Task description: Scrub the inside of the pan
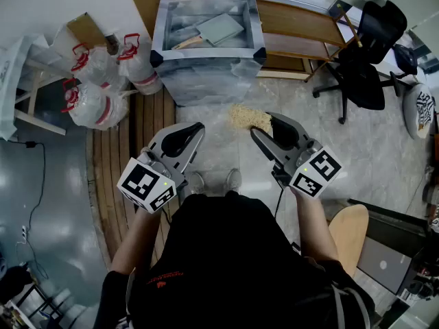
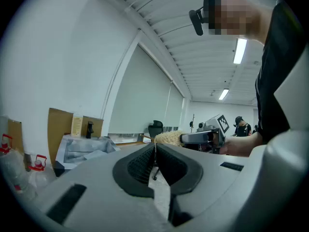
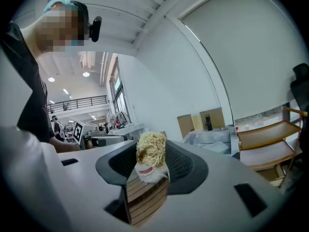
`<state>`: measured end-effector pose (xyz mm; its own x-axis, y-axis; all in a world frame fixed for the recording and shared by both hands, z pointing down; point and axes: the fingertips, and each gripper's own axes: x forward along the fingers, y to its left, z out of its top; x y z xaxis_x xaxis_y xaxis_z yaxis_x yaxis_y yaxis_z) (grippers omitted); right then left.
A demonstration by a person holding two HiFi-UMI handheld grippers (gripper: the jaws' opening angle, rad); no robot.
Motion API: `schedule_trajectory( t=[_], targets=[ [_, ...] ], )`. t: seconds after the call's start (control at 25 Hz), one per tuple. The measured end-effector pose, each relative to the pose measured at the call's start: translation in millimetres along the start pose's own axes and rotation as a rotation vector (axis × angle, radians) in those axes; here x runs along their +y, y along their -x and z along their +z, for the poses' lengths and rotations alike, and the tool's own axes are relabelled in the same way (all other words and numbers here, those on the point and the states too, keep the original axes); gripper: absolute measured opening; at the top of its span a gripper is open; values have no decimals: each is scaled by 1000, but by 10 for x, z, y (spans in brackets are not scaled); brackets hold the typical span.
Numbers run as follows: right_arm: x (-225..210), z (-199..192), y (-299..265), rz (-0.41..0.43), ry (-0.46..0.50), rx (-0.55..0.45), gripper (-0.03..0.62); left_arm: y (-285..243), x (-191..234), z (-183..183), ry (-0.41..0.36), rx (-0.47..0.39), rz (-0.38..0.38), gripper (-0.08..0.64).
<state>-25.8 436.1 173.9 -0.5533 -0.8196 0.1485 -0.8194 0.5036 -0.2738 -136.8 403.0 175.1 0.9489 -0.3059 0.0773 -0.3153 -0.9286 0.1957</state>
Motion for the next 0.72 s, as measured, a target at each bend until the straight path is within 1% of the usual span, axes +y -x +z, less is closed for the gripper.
schedule_trajectory(
  t=[0.16, 0.36, 0.72],
  targets=[
    [-60, 3, 27, 3, -6, -5, 178, -64, -26, -12, 1, 1, 2, 26],
    [-172, 50, 96, 9, -31, -36, 183, -153, -64, -20, -1, 6, 14, 26],
    [-428, 115, 395, 50, -24, -51, 183, -429, -302, 6, -22, -2, 58, 26]
  ],
)
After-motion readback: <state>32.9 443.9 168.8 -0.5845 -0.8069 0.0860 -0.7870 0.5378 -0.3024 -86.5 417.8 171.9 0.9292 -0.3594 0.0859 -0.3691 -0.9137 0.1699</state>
